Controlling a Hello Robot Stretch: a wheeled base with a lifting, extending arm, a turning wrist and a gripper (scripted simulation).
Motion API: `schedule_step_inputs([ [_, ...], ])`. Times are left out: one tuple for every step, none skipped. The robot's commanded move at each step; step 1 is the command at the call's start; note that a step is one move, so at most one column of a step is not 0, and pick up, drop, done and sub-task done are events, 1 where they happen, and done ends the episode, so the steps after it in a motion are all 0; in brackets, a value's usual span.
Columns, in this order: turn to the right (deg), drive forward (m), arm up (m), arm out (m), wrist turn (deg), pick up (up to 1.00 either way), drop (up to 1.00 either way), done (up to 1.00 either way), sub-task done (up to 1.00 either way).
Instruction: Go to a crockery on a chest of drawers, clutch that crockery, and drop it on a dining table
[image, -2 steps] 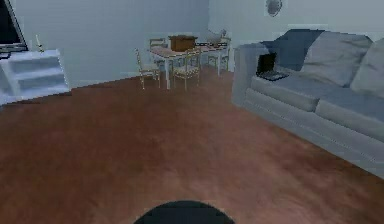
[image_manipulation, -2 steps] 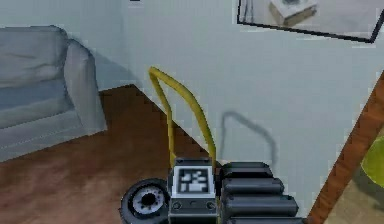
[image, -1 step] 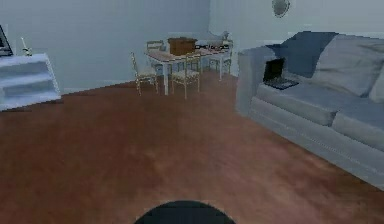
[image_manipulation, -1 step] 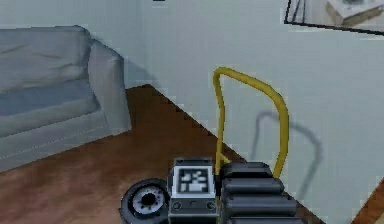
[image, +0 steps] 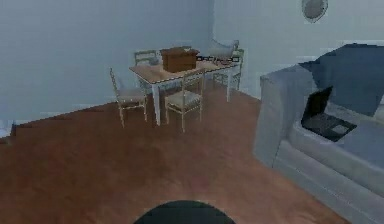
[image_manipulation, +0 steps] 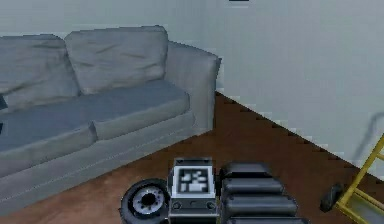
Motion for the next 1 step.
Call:
schedule_step_inputs([
  [3.0,0.00,0.00,0.00,0.0,0.00,0.00,0.00,0.00],
])
